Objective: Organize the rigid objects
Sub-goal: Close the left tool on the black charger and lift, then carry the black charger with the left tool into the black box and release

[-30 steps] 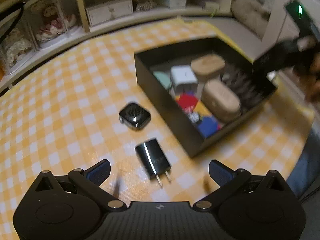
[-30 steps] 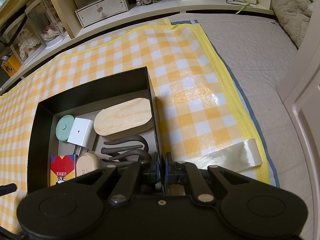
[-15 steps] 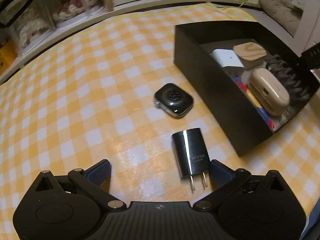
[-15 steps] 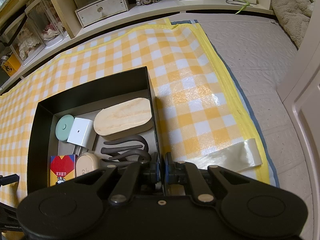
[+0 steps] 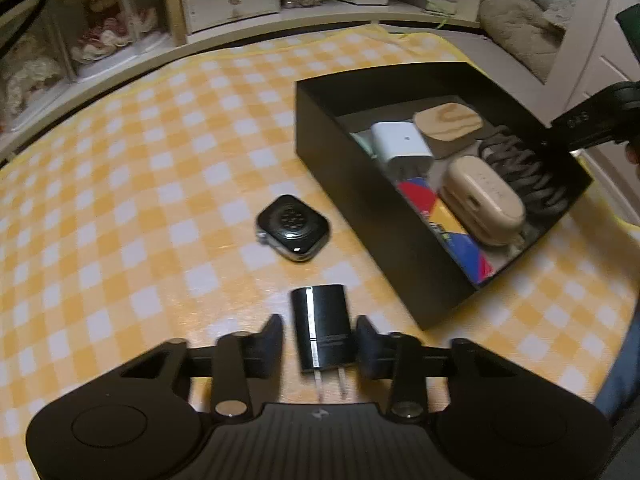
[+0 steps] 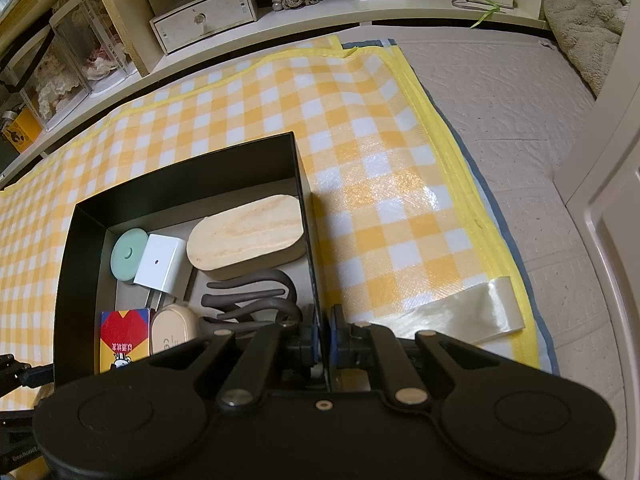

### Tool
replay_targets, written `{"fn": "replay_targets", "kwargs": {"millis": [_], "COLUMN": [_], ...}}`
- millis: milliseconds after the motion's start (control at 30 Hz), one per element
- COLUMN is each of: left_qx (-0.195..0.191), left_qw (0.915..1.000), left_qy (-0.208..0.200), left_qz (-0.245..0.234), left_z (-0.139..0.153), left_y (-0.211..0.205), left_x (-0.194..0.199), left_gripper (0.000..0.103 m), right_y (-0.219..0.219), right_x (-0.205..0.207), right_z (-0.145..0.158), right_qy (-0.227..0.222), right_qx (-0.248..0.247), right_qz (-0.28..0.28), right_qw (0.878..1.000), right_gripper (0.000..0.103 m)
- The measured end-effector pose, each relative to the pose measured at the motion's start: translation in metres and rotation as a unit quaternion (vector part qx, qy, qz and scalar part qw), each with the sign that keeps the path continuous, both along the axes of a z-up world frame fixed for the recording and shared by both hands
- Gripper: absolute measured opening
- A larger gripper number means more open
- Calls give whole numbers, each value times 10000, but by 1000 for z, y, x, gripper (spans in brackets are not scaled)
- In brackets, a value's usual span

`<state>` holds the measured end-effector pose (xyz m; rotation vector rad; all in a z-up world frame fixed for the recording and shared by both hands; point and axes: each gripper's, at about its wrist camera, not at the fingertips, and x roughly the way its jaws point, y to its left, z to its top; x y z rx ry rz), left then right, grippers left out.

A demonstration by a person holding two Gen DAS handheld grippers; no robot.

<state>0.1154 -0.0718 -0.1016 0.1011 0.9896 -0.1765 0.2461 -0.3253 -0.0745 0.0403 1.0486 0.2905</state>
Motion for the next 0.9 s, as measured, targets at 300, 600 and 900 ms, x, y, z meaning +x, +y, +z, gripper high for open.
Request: {"fn": "replay_targets", "kwargs": {"millis": [300, 600, 900], "left_qx": [-159, -667, -379], "left_qw": [9990, 9932, 9932], "left_qy": [-295, -933, -1087], "left_qz": [278, 179, -149], "left_z": [15, 55, 53], "left_y": [11, -7, -46], "left_x": [-1, 21, 54], "left_gripper": [35, 35, 35], "right_y": [0, -1, -1], "right_x": [0, 0, 0], "right_z": [0, -1, -1], "right_qy": [2, 2, 13], "right_qx": [-7, 1, 55], "right_qz": [1, 4, -4], "right_qw": [10000, 10000, 10000], "right_gripper": [6, 6, 7]}}
